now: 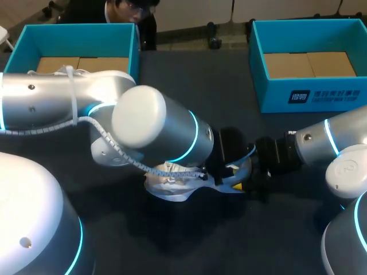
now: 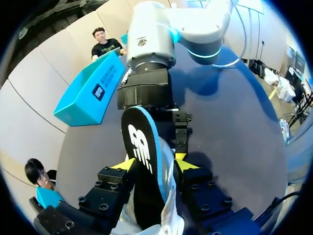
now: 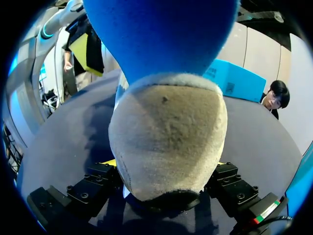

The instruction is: Take the shoe out of the shoebox, open the shoe tongue, remove and reinsert the insole, then place the shoe into the shoebox

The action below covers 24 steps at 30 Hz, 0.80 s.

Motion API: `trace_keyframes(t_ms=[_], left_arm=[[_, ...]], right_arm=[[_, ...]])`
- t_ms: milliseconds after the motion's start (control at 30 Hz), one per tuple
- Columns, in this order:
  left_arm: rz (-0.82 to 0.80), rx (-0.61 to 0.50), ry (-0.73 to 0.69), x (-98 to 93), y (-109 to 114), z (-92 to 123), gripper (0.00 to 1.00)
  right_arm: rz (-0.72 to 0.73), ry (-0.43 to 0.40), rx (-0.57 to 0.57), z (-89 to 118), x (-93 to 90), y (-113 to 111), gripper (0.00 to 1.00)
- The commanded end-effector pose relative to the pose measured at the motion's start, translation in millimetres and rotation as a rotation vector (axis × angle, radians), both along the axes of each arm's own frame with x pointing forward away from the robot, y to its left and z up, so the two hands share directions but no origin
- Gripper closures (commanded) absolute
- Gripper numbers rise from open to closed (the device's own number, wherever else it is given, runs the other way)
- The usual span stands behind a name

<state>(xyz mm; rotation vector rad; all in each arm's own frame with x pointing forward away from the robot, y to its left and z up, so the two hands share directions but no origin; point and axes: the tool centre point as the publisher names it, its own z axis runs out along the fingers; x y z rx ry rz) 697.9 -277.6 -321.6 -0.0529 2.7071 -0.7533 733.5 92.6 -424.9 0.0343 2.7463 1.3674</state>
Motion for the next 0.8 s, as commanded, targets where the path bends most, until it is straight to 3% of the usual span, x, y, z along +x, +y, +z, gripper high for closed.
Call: trace_keyframes(t_ms=[33,367,633,700,800], left_arm=[[0.022,-0.007,-0.016,-2.2,-3,-8,0.51],[0.053,-0.002,-0.039,5.1,-4,-17,0.52],[0.062,0.006,-0.04,9.8,-5,-20,0.63],[0.063,0.004,-0.038,9.5,-4,-20,0.78],[0.066,0.003,-0.034,10.3,-3,-21,0.9]], right_arm=[[-0.002,-0.001,-0.004,-1,-2.0,1,1.0],[-0.002,-0.001,-0.004,-1,-2.0,1,1.0],[-0.002,-0.001,-0.004,-1,-2.0,1,1.0],[-0.002,-0.001,-0.004,-1,-2.0,1,1.0],[-0.002,-0.001,-0.004,-1,-2.0,1,1.0]])
